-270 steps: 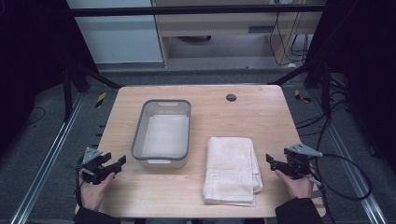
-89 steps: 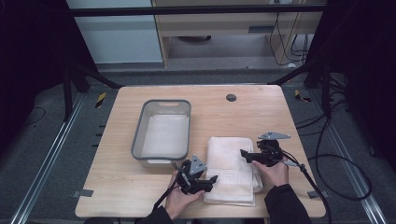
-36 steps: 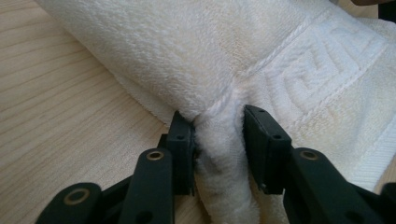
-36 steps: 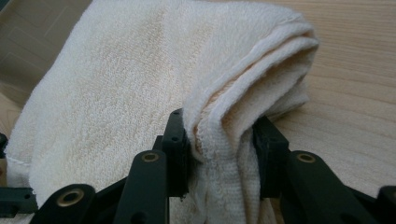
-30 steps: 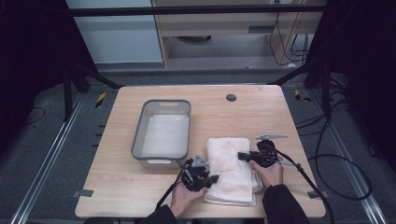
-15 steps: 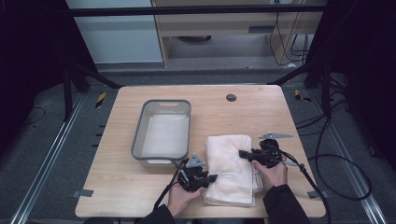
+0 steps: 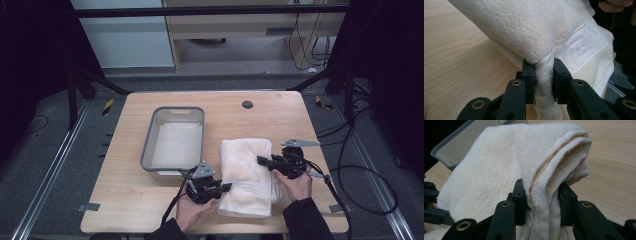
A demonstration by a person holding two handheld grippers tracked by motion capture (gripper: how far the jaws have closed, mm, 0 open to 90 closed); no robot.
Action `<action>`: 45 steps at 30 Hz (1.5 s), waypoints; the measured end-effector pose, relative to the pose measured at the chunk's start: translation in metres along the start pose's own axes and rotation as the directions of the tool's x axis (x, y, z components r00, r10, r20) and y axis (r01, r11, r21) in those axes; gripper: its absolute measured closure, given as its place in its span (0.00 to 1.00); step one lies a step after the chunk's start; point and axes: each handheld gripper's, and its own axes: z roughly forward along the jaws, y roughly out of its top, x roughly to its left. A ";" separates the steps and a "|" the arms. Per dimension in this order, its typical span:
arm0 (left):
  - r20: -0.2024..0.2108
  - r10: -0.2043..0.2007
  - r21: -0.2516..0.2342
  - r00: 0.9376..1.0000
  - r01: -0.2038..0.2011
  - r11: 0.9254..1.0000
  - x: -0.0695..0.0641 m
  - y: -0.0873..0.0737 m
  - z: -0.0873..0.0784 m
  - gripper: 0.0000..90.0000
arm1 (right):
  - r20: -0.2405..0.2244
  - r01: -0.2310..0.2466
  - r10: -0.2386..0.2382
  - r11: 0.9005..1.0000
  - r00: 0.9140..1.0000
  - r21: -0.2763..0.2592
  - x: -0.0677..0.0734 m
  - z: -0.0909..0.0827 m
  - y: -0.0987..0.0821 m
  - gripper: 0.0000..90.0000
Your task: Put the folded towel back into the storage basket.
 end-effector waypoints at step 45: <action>-0.079 0.059 -0.143 0.995 -0.070 0.987 0.003 0.042 -0.070 0.83 | -0.010 0.088 -0.091 0.984 0.996 -0.158 0.050 -0.018 0.060 0.73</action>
